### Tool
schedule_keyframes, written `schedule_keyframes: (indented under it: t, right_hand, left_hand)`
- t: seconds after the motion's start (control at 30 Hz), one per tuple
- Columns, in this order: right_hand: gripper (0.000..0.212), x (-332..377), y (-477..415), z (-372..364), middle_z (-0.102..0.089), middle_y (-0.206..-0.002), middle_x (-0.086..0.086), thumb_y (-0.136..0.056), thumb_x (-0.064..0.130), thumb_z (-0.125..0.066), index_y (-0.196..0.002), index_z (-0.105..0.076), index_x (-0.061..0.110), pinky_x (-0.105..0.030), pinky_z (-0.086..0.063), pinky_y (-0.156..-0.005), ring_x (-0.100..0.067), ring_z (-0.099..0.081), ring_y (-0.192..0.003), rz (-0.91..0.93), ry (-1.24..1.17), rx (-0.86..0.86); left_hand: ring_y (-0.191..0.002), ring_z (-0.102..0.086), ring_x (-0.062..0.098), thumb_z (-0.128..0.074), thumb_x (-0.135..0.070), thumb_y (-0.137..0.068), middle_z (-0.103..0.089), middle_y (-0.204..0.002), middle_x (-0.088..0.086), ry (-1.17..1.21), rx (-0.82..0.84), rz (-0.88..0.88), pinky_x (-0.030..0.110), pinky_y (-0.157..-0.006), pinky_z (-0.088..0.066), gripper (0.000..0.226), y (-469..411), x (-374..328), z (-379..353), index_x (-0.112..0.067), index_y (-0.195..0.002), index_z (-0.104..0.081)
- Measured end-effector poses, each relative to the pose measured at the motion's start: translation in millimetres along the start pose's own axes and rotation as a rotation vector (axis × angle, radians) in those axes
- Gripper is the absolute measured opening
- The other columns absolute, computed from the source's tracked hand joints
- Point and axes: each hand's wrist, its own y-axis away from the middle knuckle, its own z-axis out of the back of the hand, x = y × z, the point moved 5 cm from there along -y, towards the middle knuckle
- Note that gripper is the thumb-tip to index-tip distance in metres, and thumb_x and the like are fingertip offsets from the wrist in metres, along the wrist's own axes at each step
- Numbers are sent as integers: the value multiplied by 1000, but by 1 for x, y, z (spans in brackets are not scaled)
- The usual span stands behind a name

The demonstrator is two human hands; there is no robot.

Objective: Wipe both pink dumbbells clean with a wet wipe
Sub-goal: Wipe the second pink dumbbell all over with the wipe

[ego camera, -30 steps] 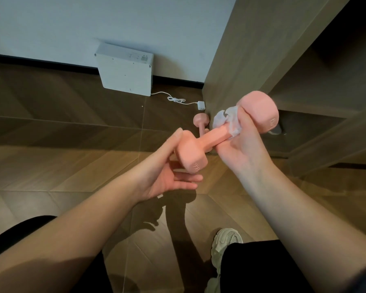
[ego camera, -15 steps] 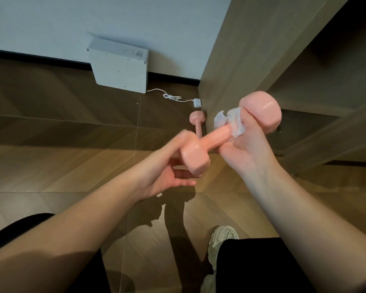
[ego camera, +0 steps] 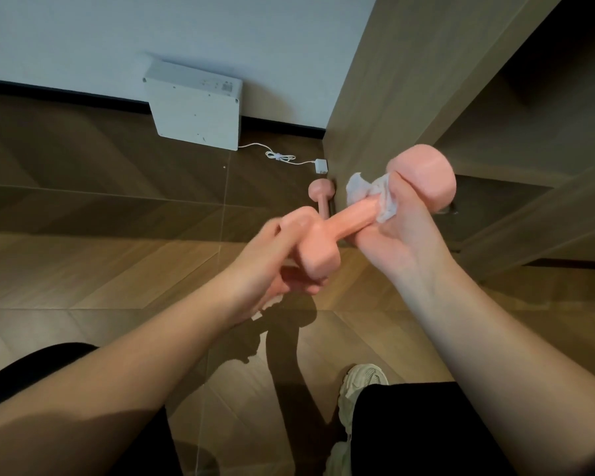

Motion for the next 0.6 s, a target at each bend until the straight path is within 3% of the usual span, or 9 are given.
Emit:
schedule_keyframes:
  t: [0.07, 0.13, 0.2, 0.27, 0.3, 0.33, 0.4, 0.5, 0.6]
  right_hand:
    - [29, 1, 0, -1, -66, -89, -12, -94, 31, -61, -115, -51, 14, -41, -46, -101, -19, -63, -95, -37, -18, 2]
    - [29, 3, 1, -1, -66, -101, -12, -94, 33, -60, -115, -50, 16, -46, -44, -102, -22, -63, -107, -48, -14, -20]
    - [29, 3, 3, -1, -66, -99, -11, -93, 31, -62, -117, -51, 18, -45, -46, -100, -21, -66, -100, -41, -33, -18]
    - [29, 3, 5, -2, -65, -82, -10, -92, 28, -64, -117, -52, 18, -40, -48, -97, -18, -66, -79, -19, -45, -28]
    - [28, 4, 5, -2, -65, -75, -10, -92, 28, -64, -115, -53, 17, -39, -48, -97, -17, -64, -74, -14, -44, -28]
    - [25, 5, 6, -2, -65, -70, -10, -92, 29, -63, -111, -53, 16, -37, -47, -99, -16, -63, -71, -14, -42, -16]
    - [23, 7, 7, -3, -69, -74, -10, -94, 32, -61, -108, -51, 15, -36, -45, -101, -15, -66, -75, -27, -19, 2]
    - [23, 8, 8, -2, -69, -89, -8, -96, 35, -58, -109, -52, 16, -43, -41, -104, -17, -62, -105, -62, 12, 6]
    - [25, 8, 9, 1, -64, -71, -9, -93, 27, -62, -113, -51, 16, -35, -48, -88, -14, -62, -81, -40, -4, 18]
  left_hand:
    - [-110, -58, 9, -79, -31, -78, -47, -133, 3, -488, -103, -428, 23, -83, -54, 68, 6, -19, 4, -26, -132, -38]
    - [-122, -45, 0, -86, -30, -69, -38, -136, -8, -726, -92, -561, 13, -93, -45, 92, 1, -20, 11, -31, -141, -28]
    - [-113, -59, 3, -80, -48, -71, -43, -137, -3, -394, -23, -235, 18, -89, -52, 97, -1, -12, 13, -32, -147, -22]
    - [-97, -71, 27, -61, -68, -77, -57, -129, 16, 98, 145, 194, 41, -83, -59, 82, 3, 7, 3, -26, -142, -34]
    - [-92, -71, 34, -54, -66, -80, -60, -122, 21, 251, 154, 306, 45, -80, -60, 72, 4, 12, -2, -22, -135, -41]
    - [-87, -71, 33, -53, -58, -85, -62, -116, 22, 272, 162, 309, 43, -77, -61, 61, 6, 13, -6, -18, -131, -45]
    - [-91, -67, 23, -66, -36, -86, -59, -117, 14, -72, 32, -46, 34, -76, -60, 56, 6, -3, -7, -15, -133, -43]
    - [-118, -52, 9, -86, -21, -69, -42, -131, -10, -442, -87, -381, 19, -88, -51, 88, 4, -21, 5, -30, -137, -31]
    - [-108, -65, 19, -75, -48, -75, -51, -132, 1, -159, -24, -105, 36, -85, -58, 79, 1, -15, 4, -27, -139, -35]
